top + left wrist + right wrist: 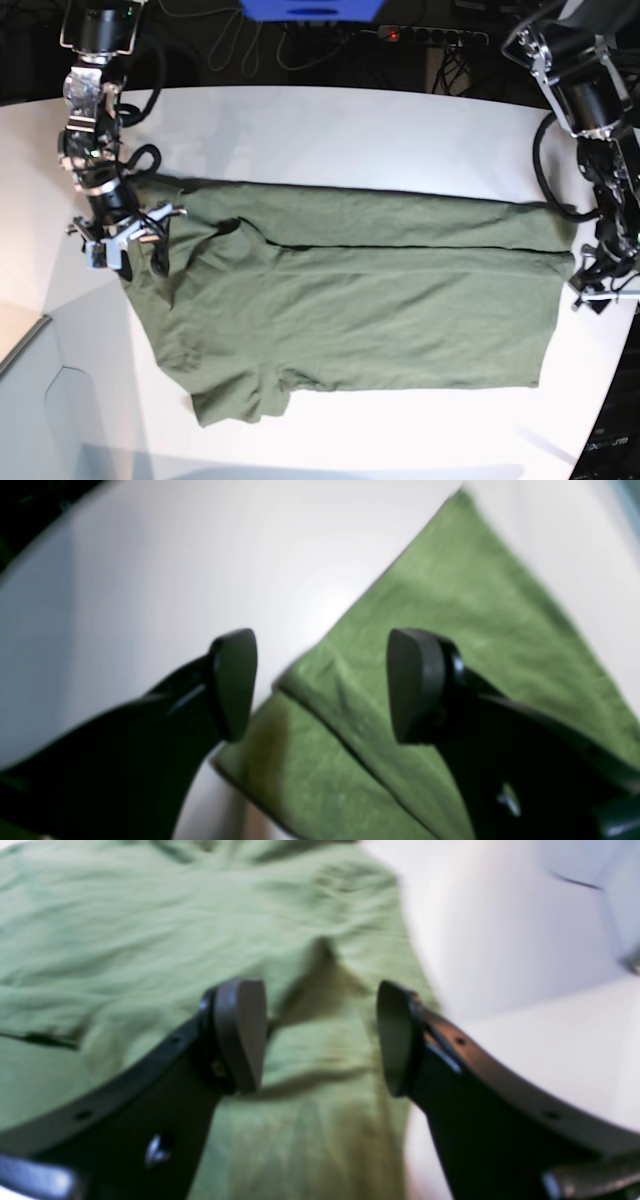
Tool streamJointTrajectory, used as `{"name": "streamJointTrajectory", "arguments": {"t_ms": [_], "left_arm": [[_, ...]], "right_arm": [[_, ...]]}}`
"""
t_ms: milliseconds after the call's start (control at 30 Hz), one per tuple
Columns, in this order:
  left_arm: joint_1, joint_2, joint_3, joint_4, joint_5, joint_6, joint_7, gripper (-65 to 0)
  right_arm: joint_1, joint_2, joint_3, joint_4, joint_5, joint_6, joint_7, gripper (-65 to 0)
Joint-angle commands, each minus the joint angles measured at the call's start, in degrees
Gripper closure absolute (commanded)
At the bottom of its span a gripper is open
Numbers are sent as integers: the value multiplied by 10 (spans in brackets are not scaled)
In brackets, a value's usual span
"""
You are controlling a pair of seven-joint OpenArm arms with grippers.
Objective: Layout the t-shirt on the table in an organized manner, then fold the t-shirt properly
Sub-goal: 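Release the shirt and regrasp its edge with both grippers, then lift the shirt edge with both grippers and pull it taut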
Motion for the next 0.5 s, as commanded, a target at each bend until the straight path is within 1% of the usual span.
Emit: {"name": "streamJointTrajectory", "arguments": {"t_ms": [0, 100, 233, 400, 467], "left_arm": [[10, -8, -2, 24, 0, -1, -9, -389], [50, -5, -2, 47, 0, -1, -12, -390], [79, -5, -2, 19, 0, -1, -16, -391], [78, -6, 1, -61, 3, -1, -77, -390], [76, -6, 2, -77, 3, -1, -86, -390]], "right_arm": [[-4, 1, 0, 16, 7, 3, 16, -356], [-40, 1, 0, 36, 7, 3, 16, -356], [-82, 1, 1, 54, 8, 3, 17, -358], [-120, 1, 15, 62, 8, 3, 17, -359], [-130, 0, 29, 62, 8, 3, 18, -359]]}}
